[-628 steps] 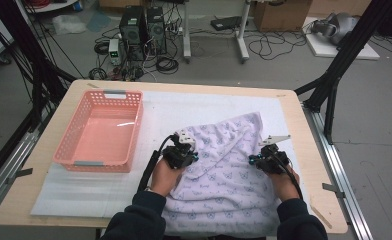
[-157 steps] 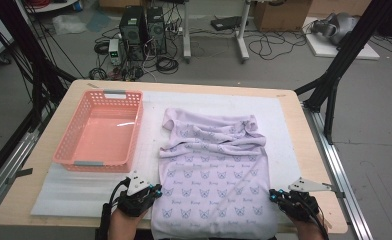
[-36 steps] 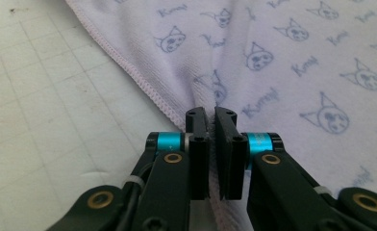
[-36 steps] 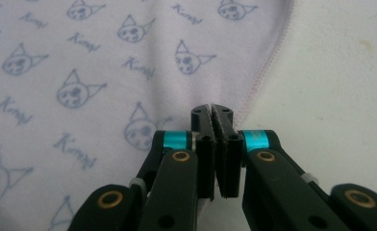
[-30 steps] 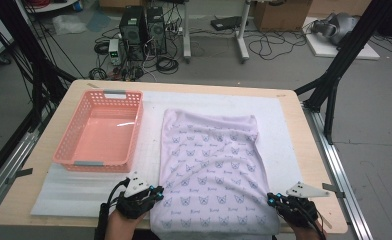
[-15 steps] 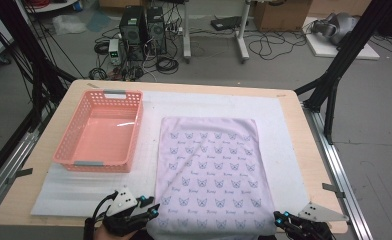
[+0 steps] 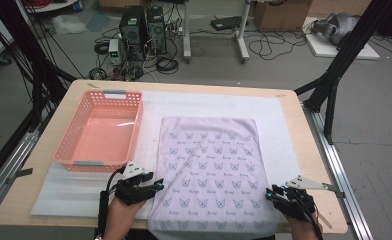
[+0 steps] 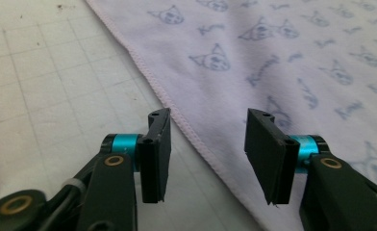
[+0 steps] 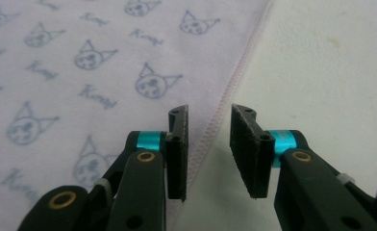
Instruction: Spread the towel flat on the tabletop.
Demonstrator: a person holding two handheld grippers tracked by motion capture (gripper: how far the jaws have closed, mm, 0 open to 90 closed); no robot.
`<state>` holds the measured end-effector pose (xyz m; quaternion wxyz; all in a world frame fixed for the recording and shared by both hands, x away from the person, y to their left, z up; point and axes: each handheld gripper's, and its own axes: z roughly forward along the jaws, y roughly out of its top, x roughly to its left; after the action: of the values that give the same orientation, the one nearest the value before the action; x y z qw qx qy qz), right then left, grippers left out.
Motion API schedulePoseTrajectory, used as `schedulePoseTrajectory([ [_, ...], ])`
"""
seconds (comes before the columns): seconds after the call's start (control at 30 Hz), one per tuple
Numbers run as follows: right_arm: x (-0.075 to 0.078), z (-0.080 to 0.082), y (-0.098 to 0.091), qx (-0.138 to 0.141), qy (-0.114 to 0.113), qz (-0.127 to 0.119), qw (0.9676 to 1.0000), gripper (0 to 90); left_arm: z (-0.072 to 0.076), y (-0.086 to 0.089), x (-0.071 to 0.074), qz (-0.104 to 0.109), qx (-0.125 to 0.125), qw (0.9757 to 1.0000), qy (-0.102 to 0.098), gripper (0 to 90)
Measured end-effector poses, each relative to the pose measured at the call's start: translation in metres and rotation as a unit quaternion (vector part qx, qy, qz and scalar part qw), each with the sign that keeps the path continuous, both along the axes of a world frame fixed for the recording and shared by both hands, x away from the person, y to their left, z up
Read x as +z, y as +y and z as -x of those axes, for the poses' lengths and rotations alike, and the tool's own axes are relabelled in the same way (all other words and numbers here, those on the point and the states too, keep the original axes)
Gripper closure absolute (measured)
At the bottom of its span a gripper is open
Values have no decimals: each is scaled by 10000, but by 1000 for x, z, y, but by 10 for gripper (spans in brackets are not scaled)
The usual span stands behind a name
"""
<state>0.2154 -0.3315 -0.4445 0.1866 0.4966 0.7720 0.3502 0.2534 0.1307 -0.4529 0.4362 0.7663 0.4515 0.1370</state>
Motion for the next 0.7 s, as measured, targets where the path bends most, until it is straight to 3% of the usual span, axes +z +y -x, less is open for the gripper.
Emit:
schedulePoseTrajectory([
  [0.1, 0, -4, 0, 83, 47, -62, 9999, 766, -2, -5, 0, -254, 109, 9995, -128, 659],
  [0.17, 0, -7, 1, 218, 76, -58, 9997, 869, -3, -5, 1, -271, -35, 9996, -113, 869],
  [0.27, 3, -9, 1, 328, 174, 22, 9993, 883, -5, -6, 5, -512, 108, 9985, -186, 882],
  [0.33, 6, -7, -3, 332, 147, 125, 9993, 886, -6, -1, 7, -514, 174, 9984, -126, 883],
  [0.47, 6, 2, -12, 352, 182, -14, 9992, 884, 1, 8, 5, -358, 169, 9992, 46, 872],
  [0.53, 5, 4, -13, 410, 215, 21, 9989, 870, 5, 9, 7, -367, 129, 9992, 34, 853],
  [0.63, 11, 0, -14, 275, 101, -46, 9996, 756, 3, 6, 11, -242, 80, 9997, 53, 625],
  [0.7, 13, -8, -17, 164, -41, -105, 9998, 689, -2, 0, 13, -207, 59, 9997, -61, 576],
])
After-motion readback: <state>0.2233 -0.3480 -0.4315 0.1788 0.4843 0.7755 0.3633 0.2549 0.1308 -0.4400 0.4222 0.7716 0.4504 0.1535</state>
